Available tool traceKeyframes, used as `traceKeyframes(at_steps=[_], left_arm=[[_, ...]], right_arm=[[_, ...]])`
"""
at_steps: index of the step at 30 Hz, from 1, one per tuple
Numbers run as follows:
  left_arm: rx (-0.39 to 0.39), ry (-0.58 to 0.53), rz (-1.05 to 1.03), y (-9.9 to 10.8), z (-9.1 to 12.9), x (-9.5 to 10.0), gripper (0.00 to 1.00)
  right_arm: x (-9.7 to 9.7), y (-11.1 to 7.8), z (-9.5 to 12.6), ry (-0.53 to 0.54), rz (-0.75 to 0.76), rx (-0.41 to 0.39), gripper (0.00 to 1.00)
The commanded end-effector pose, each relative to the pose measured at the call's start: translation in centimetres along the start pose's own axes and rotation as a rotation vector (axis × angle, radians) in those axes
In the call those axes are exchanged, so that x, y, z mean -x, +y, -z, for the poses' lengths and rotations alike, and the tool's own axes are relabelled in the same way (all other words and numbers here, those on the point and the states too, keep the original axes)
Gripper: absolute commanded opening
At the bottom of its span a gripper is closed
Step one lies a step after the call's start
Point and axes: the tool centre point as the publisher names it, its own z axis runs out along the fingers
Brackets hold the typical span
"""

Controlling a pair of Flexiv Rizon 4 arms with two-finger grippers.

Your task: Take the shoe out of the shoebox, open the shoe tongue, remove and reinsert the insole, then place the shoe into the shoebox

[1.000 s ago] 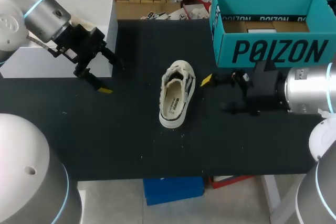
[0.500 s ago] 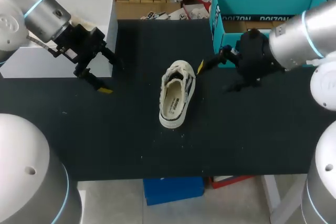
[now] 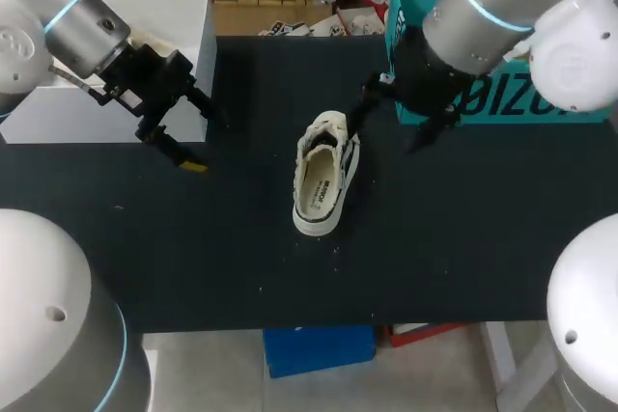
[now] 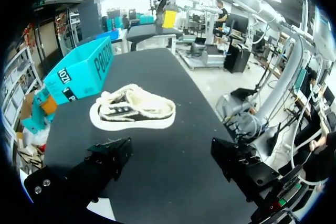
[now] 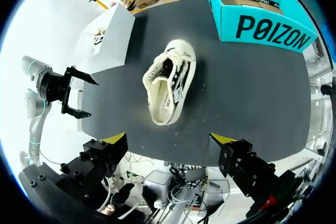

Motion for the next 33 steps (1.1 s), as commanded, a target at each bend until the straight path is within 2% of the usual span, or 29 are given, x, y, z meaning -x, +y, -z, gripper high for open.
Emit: traceKeyframes(at_steps=[1, 10, 12, 15, 18, 20, 22, 24, 28, 33], left_arm=[[0.003, 0.001, 0.000, 0.0, 0.0, 0.0, 1.00], [0.003, 0.001, 0.000, 0.0, 0.0, 0.0, 1.00], [0.003, 0.001, 0.000, 0.0, 0.0, 0.0, 1.00], [0.003, 0.001, 0.000, 0.0, 0.0, 0.0, 1.00], [0.003, 0.001, 0.000, 0.0, 0.0, 0.0, 1.00], [0.003, 0.001, 0.000, 0.0, 0.0, 0.0, 1.00], [0.003, 0.001, 0.000, 0.0, 0.0, 0.0, 1.00], [0.003, 0.001, 0.000, 0.0, 0.0, 0.0, 1.00], [0.003, 0.001, 0.000, 0.0, 0.0, 0.0, 1.00], [0.003, 0.001, 0.000, 0.0, 0.0, 0.0, 1.00]], right_arm=[[-0.9, 1.5, -1.1, -0.589, 0.023, -0.102, 1.00], [-1.1, 2.6, -3.7, -0.607, -0.032, -0.102, 1.00], [-1.3, 2.8, -4.1, -0.607, -0.034, -0.101, 0.86], [-1.3, 3.3, -4.9, -0.601, -0.038, -0.097, 0.85], [-1.2, 3.5, -5.7, -0.594, -0.041, -0.098, 0.76], [-0.9, 3.6, -6.2, -0.589, -0.046, -0.100, 0.82], [-0.8, 3.8, -6.6, -0.586, -0.050, -0.103, 0.80], [-0.5, 4.0, -7.0, -0.586, -0.050, -0.104, 0.88], [0.2, 4.6, -7.5, -0.585, -0.057, -0.097, 0.78], [0.7, 5.3, -8.3, -0.578, -0.072, -0.078, 0.78]])
